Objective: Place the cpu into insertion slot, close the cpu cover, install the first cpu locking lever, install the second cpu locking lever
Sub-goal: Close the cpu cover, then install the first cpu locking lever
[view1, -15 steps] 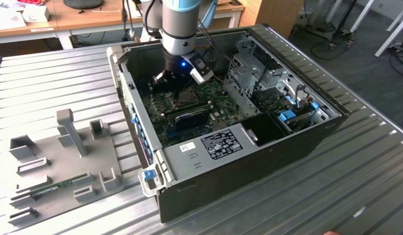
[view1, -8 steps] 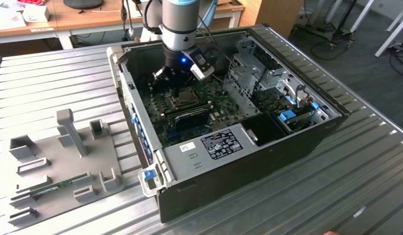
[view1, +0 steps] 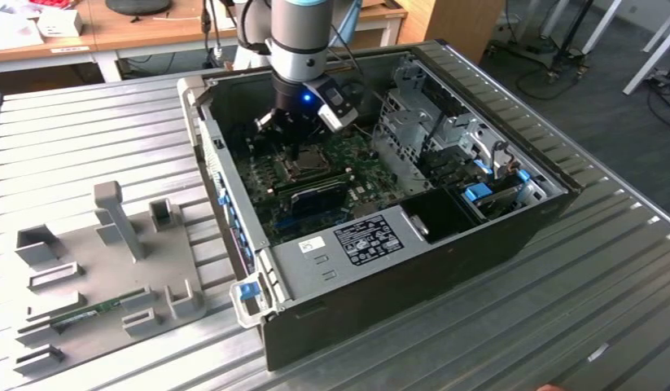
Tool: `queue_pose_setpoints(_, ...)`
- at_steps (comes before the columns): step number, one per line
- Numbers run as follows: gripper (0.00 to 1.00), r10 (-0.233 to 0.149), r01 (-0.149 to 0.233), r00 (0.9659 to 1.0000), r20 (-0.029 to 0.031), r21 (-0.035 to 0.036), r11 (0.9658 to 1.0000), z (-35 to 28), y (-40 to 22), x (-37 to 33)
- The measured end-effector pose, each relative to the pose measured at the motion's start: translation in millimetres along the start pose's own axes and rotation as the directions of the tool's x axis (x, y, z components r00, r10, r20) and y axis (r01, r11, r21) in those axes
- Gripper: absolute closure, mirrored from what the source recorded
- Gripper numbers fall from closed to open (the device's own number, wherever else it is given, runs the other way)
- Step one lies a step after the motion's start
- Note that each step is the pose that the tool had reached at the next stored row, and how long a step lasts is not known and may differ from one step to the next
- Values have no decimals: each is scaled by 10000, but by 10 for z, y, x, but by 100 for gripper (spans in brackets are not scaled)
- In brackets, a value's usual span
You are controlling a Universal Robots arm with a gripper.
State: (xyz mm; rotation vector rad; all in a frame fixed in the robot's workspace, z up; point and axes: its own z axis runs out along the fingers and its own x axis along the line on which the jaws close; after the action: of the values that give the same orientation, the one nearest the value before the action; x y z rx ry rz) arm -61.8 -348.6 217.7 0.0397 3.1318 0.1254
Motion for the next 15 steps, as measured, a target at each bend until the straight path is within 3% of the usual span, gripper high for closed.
queue_pose_setpoints(10, 90, 0, 0, 10000, 0, 0, 10000, 3, 5, -220)
queue_pose_setpoints(15, 90, 0, 0, 10000, 1, 0, 10000, 4, 6, -238)
